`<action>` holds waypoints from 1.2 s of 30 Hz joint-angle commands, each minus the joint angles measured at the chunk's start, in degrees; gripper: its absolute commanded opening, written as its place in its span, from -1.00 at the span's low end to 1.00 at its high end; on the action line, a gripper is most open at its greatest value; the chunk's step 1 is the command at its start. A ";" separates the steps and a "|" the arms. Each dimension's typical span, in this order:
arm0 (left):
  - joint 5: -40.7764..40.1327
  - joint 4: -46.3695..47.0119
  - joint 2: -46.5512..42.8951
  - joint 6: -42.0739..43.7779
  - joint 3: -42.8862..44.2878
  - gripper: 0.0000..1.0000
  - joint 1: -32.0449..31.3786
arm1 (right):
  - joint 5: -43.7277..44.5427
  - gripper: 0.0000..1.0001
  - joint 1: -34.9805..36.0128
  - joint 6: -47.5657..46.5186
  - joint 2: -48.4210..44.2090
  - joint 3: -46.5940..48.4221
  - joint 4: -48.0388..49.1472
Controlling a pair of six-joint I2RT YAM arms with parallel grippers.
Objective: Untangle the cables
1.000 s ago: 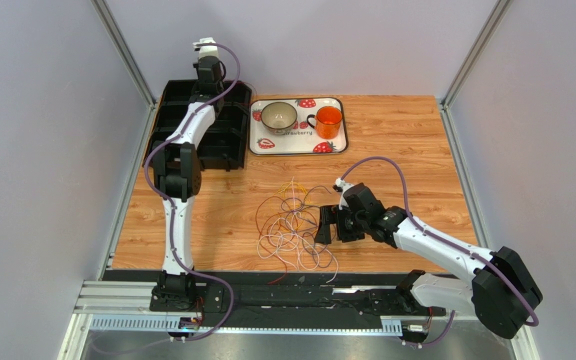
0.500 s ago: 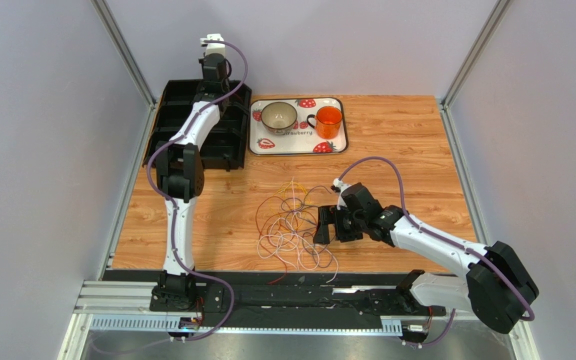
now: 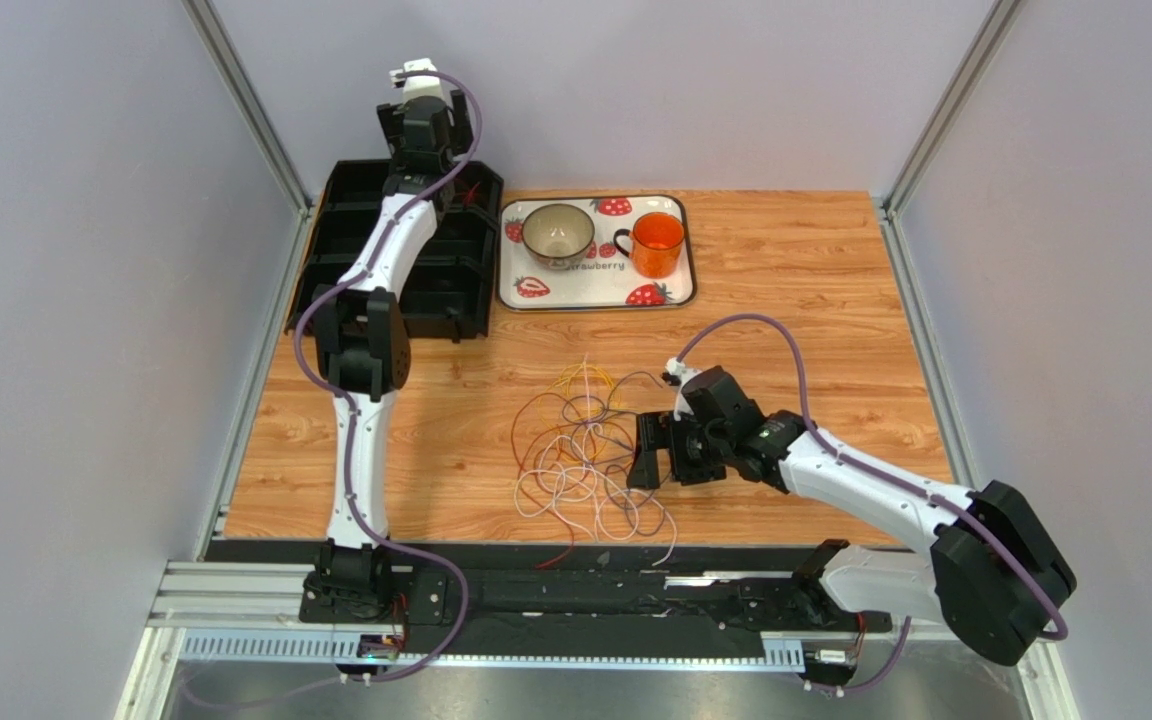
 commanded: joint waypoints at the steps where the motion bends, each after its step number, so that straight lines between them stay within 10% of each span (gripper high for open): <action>1: -0.72 -2.69 -4.75 -4.60 -0.97 0.89 0.30 | 0.16 0.79 0.45 -0.45 -3.25 1.95 -0.15; 9: 3.22 -21.74 -22.32 -15.74 -10.62 0.86 -1.46 | 3.85 0.79 2.46 0.26 -9.49 5.28 -7.17; 22: 12.20 -25.55 -59.76 -21.21 -59.76 0.75 -14.71 | 13.16 0.77 5.54 3.94 -12.31 13.20 -18.25; 36: 8.95 -27.65 -60.76 -35.36 -77.00 0.55 -41.70 | 18.36 0.71 9.23 13.26 -10.56 11.09 -20.37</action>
